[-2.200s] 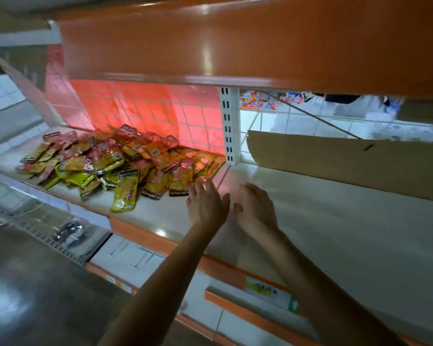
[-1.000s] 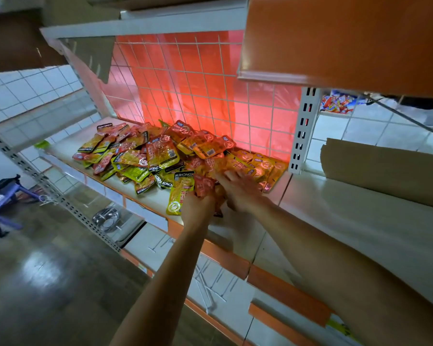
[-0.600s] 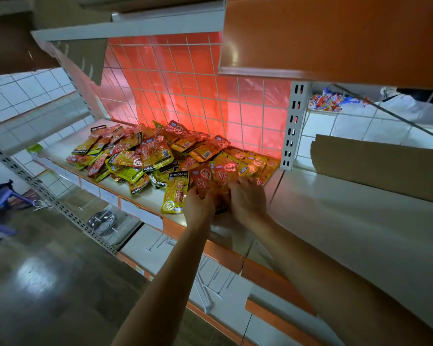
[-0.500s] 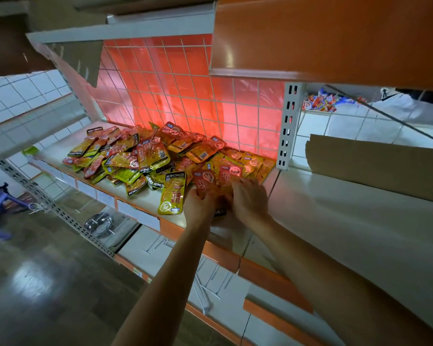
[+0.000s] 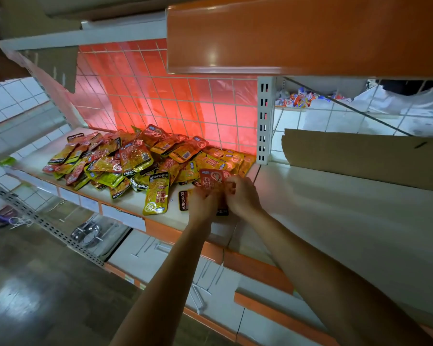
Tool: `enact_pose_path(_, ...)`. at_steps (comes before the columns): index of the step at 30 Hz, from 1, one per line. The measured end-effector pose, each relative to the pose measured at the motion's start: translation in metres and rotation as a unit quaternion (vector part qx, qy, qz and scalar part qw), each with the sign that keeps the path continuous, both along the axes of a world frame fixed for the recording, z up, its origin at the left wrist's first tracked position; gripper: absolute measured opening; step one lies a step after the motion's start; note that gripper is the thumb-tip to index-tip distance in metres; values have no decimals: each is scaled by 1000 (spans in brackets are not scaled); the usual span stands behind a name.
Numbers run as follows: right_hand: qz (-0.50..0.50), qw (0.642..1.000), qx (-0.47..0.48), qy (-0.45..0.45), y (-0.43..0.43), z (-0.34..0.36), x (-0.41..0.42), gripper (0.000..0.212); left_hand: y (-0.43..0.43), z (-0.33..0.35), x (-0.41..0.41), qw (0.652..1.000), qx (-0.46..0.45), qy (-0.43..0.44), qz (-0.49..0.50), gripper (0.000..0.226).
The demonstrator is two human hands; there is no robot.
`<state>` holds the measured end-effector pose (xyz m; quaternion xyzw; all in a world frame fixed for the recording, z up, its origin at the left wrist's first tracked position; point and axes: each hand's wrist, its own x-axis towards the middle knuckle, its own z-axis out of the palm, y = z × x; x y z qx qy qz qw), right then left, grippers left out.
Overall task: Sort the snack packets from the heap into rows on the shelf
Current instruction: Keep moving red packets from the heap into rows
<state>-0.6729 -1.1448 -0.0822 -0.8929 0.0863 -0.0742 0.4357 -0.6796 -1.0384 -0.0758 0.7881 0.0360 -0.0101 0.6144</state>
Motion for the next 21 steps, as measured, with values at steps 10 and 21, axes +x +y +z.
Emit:
enact_pose_path(10, -119, 981, 152, 15, -35, 6, -35, 35, -44, 11, -11, 999, 36, -28, -26, 17)
enact_pose_path(21, -295, 884, 360, -35, -127, 15, -98, 43, -128, 9, -59, 980, -114, 45, -157, 22)
